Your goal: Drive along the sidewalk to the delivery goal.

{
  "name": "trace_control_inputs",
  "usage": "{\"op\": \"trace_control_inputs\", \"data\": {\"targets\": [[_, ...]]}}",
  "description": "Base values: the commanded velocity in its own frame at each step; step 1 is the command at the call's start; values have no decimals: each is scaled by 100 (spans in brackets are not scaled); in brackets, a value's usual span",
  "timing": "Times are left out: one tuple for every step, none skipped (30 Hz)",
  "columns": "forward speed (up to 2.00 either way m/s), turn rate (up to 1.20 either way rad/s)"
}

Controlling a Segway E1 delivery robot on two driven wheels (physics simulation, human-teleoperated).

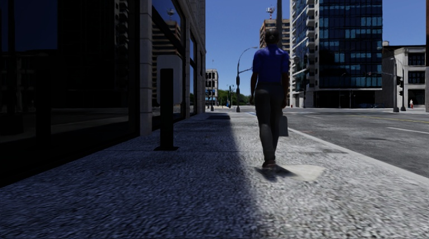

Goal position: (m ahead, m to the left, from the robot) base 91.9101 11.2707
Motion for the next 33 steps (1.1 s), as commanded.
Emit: {"op": "trace_control_inputs", "data": {"targets": [[133,0],[132,0],[131,0],[131,0],[130,0],[130,0],[130,0],[130,0],[130,0],[130,0],[130,0],[130,0],[130,0],[130,0],[130,0],[130,0],[130,0],[130,0],[130,0],[130,0],[130,0],[130,0],[130,0],[130,0],[130,0],[130,0],[130,0],[130,0],[130,0],[130,0],[130,0],[130,0],[130,0]]}}
